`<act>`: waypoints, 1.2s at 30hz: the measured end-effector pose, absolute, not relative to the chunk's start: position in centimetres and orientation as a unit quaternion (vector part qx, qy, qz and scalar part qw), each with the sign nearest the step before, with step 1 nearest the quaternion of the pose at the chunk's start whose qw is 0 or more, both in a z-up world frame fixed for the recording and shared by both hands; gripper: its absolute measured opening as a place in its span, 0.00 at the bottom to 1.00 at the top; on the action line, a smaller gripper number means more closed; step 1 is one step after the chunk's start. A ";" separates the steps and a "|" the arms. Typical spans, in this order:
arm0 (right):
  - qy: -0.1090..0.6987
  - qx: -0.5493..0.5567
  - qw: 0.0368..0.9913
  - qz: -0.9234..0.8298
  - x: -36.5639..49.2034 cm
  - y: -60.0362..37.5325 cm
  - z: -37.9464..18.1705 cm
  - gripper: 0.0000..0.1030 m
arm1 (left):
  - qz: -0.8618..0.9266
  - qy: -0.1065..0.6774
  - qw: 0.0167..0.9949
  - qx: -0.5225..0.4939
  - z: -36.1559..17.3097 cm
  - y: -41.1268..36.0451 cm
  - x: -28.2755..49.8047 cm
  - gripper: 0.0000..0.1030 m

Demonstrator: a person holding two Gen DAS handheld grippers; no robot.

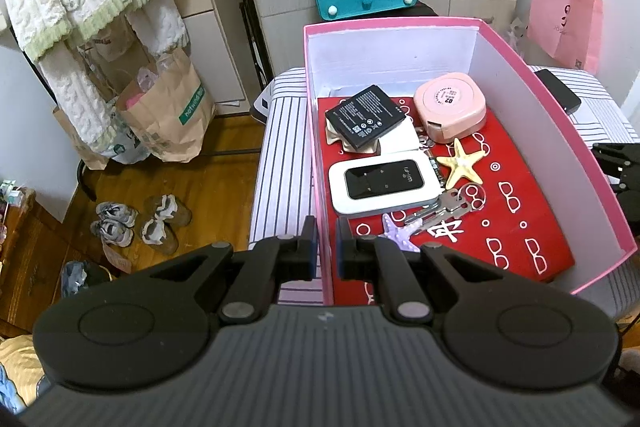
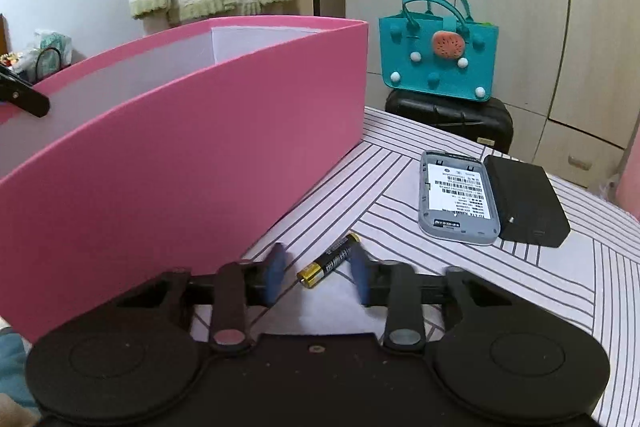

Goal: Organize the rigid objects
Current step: 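Grasp the AA battery and drop it into the box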

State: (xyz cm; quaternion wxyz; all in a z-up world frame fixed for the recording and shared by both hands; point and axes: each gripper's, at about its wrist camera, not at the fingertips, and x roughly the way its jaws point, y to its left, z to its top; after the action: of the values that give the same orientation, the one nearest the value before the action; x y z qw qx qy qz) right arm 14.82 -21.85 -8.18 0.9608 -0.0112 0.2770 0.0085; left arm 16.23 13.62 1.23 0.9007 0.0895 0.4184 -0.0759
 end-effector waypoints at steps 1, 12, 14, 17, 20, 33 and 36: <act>0.278 -0.013 0.961 0.010 14.7 -21.9 -8.1 0.17 | -0.076 0.418 0.901 0.090 1.3 13.6 16.2 0.08; 0.297 -0.045 0.954 0.005 16.3 -21.2 -7.6 0.12 | -0.080 0.418 0.901 0.081 1.2 13.7 16.2 0.08; 0.303 -0.039 0.952 0.001 16.2 -21.2 -7.4 0.10 | -0.083 0.419 0.900 0.080 1.2 13.7 16.2 0.08; 0.285 -0.039 0.958 -0.016 15.3 -21.2 -5.9 0.10 | -0.090 0.423 0.898 0.084 1.0 13.9 16.3 0.07; 0.255 -0.031 0.966 -0.012 14.0 -21.0 -3.4 0.10 | -0.094 0.432 0.894 0.072 0.8 14.4 16.6 0.06; 0.231 0.017 0.961 0.151 13.1 -17.8 3.9 0.10 | -0.102 0.422 0.898 0.074 1.2 14.7 16.6 0.06; 0.263 0.008 0.950 0.167 14.7 -16.5 3.3 0.10 | -0.104 0.411 0.903 0.066 1.7 15.1 17.0 0.04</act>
State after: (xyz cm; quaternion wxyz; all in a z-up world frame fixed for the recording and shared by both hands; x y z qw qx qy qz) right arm 14.72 -16.55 3.25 0.9502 0.0076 0.2626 0.1674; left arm 16.99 15.10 1.67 0.9032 0.0658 0.4113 -0.1036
